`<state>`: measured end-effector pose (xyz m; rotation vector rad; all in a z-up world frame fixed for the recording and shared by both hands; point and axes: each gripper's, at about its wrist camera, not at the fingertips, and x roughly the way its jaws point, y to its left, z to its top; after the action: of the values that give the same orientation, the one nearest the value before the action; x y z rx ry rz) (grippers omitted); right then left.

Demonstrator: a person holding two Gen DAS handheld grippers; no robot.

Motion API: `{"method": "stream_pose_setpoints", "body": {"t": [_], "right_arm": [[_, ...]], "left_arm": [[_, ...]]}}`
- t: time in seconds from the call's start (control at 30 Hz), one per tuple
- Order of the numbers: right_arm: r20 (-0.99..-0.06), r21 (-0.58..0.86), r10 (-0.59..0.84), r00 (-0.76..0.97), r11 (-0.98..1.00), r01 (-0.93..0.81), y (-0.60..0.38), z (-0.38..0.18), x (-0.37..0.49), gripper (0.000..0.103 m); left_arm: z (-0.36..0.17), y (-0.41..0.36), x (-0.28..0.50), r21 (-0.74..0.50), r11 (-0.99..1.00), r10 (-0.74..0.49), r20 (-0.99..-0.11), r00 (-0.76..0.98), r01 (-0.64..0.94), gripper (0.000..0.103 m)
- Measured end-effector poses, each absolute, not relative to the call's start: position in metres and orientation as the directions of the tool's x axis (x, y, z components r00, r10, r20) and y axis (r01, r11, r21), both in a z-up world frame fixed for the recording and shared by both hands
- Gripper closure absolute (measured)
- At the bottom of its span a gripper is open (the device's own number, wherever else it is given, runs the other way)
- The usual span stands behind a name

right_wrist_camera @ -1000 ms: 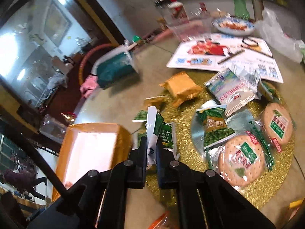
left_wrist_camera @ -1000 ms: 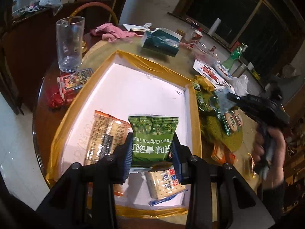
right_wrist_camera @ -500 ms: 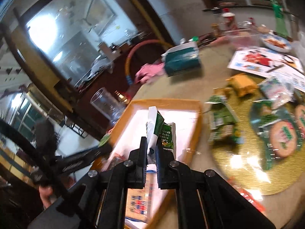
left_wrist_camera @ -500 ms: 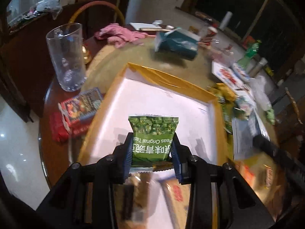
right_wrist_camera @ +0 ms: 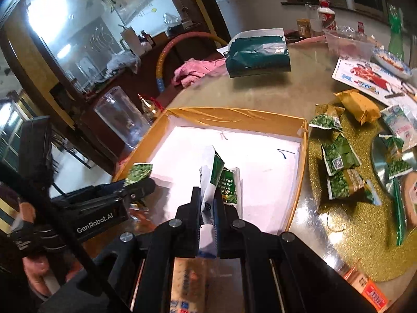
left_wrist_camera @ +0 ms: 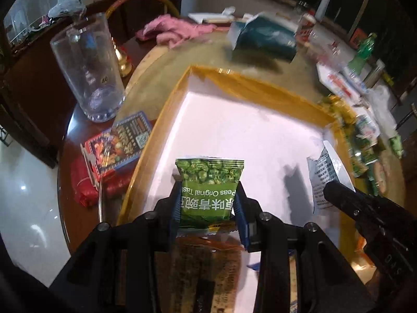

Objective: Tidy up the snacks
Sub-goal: 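Lower both held snacks into the gold tray and open both tools, then withdraw both tools from the tray toward the snack pile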

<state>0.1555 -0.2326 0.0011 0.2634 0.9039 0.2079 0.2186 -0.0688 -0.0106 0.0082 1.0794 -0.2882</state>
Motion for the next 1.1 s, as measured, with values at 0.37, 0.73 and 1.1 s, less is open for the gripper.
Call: {"method": "stream_pose_setpoints", "body": {"t": [0.37, 0.73, 1.1], "right_arm": [[-0.697, 0.416, 0.361, 0.62, 0.907, -0.061, -0.25, 0.016, 0.123, 0.038], [-0.652, 0.458, 0.242, 0.718, 0.881, 0.119, -0.325, 0.043, 0.014, 0.023], [-0.66, 0.339, 0.138, 0.739, 0.932, 0.129, -0.38, 0.051, -0.018, 0.023]], "left_arm": [[0.02, -0.083, 0.176, -0.027, 0.976, -0.154, -0.79, 0.593, 0.216, 0.021], [0.06, -0.145, 0.068, 0.028, 0.958, -0.196, -0.661, 0.724, 0.285, 0.014], [0.075, -0.193, 0.019, -0.007, 0.928, -0.291, -0.64, 0.711, 0.373, 0.013]]}}
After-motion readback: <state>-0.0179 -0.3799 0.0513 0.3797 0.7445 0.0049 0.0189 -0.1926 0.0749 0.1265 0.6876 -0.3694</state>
